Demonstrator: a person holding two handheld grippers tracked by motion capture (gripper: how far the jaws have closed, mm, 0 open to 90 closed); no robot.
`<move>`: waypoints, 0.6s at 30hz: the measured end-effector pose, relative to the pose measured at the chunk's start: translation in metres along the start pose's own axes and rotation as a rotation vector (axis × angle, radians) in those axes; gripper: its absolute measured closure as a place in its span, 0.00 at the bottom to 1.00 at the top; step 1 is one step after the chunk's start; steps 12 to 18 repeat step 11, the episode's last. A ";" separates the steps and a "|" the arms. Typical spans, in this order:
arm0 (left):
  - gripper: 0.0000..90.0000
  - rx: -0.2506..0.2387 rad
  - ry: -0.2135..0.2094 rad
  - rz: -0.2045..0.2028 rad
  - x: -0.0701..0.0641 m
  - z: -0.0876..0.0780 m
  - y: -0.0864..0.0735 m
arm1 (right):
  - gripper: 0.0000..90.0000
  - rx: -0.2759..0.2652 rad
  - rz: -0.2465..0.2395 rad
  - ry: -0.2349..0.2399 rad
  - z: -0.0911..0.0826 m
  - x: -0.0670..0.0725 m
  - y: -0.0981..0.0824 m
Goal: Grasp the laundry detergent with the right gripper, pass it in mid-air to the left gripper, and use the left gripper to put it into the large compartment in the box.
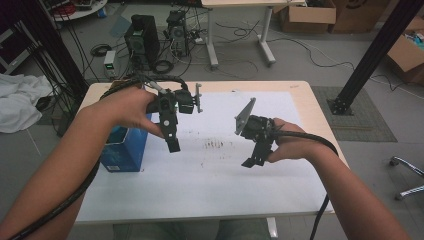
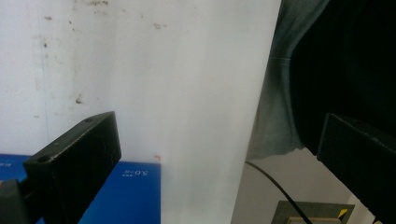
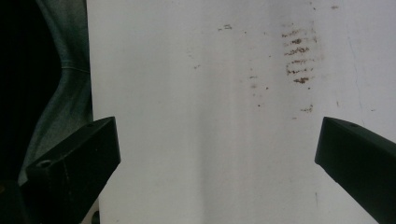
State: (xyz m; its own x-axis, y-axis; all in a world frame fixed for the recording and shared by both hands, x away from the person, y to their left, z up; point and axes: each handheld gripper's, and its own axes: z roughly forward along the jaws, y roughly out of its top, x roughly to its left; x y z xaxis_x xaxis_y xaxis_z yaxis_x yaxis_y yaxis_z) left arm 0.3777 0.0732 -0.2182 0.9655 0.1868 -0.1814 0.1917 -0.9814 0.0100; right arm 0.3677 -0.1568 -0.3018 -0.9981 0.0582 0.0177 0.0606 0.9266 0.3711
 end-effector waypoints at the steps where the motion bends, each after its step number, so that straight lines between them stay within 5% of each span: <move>1: 0.00 -0.001 0.000 0.001 0.000 0.000 0.000 | 0.00 0.000 0.000 0.000 0.000 0.000 0.000; 18: 0.00 -0.011 -0.014 0.012 0.000 0.004 0.000 | 0.00 0.003 -0.002 0.005 0.002 0.000 0.001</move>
